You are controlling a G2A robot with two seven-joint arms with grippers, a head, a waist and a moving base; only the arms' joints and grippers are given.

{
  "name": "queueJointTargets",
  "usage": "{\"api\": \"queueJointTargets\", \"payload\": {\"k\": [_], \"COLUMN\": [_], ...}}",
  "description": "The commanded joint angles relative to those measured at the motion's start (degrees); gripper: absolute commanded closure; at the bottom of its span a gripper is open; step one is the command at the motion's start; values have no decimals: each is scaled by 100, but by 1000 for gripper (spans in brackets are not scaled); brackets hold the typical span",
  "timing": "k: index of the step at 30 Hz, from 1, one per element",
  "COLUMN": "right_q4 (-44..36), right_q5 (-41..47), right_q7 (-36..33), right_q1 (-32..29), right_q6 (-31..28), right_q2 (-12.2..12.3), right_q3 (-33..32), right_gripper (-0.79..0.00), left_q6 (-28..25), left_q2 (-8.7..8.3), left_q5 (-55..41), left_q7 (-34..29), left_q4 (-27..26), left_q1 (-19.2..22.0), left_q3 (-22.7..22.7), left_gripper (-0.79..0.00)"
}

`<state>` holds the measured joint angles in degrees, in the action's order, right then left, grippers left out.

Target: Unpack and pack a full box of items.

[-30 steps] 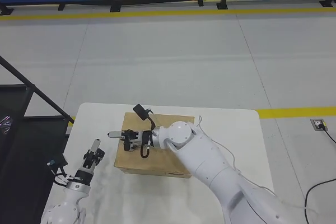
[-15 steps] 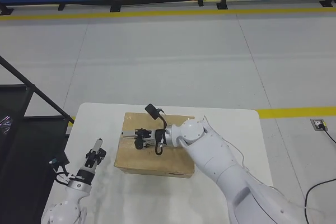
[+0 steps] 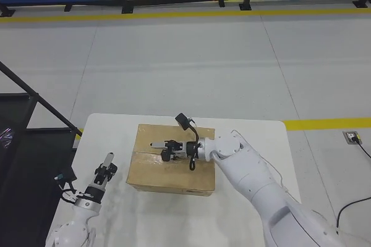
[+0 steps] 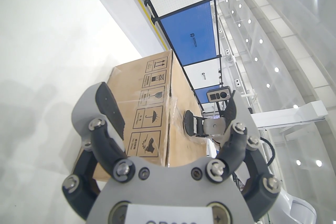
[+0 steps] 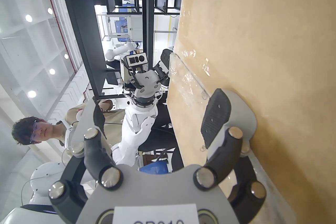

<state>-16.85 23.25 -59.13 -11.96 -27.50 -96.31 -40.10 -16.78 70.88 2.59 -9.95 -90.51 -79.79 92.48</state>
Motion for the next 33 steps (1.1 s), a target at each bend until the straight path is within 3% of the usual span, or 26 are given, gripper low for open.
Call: {"api": "queueJointTargets", "payload": {"k": [1, 7, 10, 16, 21, 24, 28, 33], "right_q4": [-185, -1014, -1629, -3715, -5794, -6597, -6745, -5994], "right_q5": [-19, -307, -680, -2021, -2680, -2742, -2678, -2431], "right_q7": [83, 304, 859, 1759, 1703, 1366, 867, 810], "right_q1": [-85, -392, -706, -1758, -2910, -3358, -3301, -2835], "right_q6": [-188, -521, -1001, -1184, -280, 626, 1779, 2251], "right_q2": [94, 420, 645, 1196, 1571, 1692, 1731, 1624], "right_q3": [-95, -387, -640, -1409, -2223, -2510, -2510, -2098], "right_gripper": [-785, -785, -785, -785, -785, -785, -785, -785], "left_q6": [6, 29, 31, 16, 14, 12, 7, -6], "left_q2": [2, 7, 8, 11, 12, 13, 13, 15], "left_q5": [1, 50, 62, 64, 49, 41, 43, 37], "left_q7": [4, 11, 19, 38, 48, 45, 32, 30], "left_q4": [7, -7, -16, -21, -28, -33, -31, -14], "left_q1": [1, 22, 17, -20, -36, -42, -39, -25], "left_q3": [-11, -64, -70, -75, -66, -66, -69, -80], "left_gripper": [-785, -785, -785, -785, -785, -785, -785, -785]}}
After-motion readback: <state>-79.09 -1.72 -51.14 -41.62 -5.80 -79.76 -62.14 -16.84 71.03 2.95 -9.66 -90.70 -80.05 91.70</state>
